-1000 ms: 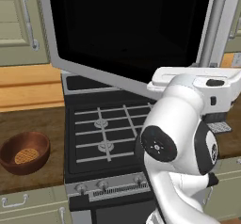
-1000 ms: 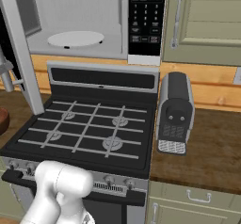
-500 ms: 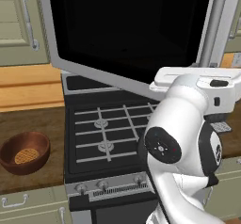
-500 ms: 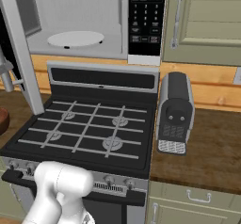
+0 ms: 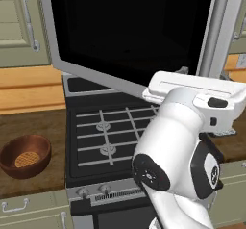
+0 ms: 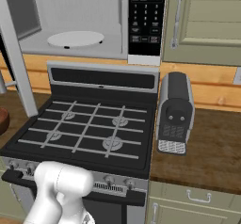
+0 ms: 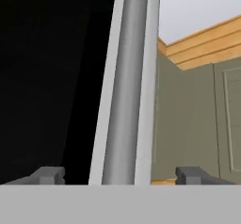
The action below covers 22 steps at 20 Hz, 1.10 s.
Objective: Open the microwave, place the bowl with waffle inside the microwave, then close the microwave door and turn it on.
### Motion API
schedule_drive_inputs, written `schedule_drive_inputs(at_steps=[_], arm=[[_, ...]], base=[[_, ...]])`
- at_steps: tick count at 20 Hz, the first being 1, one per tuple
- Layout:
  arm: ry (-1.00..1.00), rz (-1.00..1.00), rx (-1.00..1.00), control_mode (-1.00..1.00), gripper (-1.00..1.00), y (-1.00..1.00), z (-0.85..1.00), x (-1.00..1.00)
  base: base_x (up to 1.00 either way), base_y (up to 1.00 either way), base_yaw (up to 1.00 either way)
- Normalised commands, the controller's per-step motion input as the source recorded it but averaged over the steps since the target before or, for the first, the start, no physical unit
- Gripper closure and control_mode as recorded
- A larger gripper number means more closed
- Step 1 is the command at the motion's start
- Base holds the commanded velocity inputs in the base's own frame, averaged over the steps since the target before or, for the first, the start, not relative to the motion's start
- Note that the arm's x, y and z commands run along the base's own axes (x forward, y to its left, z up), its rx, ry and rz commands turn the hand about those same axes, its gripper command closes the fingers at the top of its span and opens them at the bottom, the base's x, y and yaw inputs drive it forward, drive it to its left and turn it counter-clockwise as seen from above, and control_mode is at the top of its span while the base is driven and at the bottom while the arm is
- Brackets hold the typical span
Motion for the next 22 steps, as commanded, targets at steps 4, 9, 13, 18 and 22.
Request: schedule_drive_inputs(at_steps=[4, 9, 13, 18, 22], arm=[[0.0, -0.01, 0.14, -1.0, -1.0, 0.45, 0.34, -0.19], [0.01, 0.11, 0.32, -1.0, -1.0, -0.56, 0.32, -0.69], [-0.14, 0.32, 0.32, -1.0, -1.0, -0.96, -0.01, -0.37], [0.01, 0.69, 0.32, -1.0, -1.0, -0.42, -0.54, -0.42], [0.13, 0.91, 0.24, -1.0, -1.0, 0.0, -0.75, -0.18]], base=[[0.0, 0.0, 0.0], [0.0, 0.0, 0.0], [0.0, 0.0, 0.0], [0.0, 0.0, 0.0], [0.0, 0.0, 0.0]])
